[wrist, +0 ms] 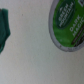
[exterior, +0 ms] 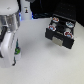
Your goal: Open the kcup holder, insert the kcup into the holder, and close the kcup holder
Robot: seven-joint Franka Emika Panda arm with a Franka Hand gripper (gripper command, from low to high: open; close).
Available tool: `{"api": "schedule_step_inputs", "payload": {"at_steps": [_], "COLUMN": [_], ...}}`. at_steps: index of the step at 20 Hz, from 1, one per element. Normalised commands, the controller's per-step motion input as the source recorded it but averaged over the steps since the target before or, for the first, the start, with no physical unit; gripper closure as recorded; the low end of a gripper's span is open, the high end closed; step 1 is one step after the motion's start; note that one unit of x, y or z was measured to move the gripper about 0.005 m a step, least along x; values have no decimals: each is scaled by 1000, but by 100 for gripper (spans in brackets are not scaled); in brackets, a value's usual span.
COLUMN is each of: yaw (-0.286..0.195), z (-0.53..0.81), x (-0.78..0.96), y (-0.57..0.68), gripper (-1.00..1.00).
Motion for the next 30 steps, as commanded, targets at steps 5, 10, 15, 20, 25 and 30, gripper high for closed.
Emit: {"api": "schedule_step_inputs", "payload": {"at_steps": [5, 10, 15, 20, 25, 30], "yaw": [-2, -18, -169, -205, -206, -51], "z": [13, -8, -244, -265, -258, -29], "x": [-310, -127, -141, -177, -225, -247], "y": [305, 43, -88, -147, -154, -21], "gripper": [-100, -100, -100, -100, -100, -100]}}
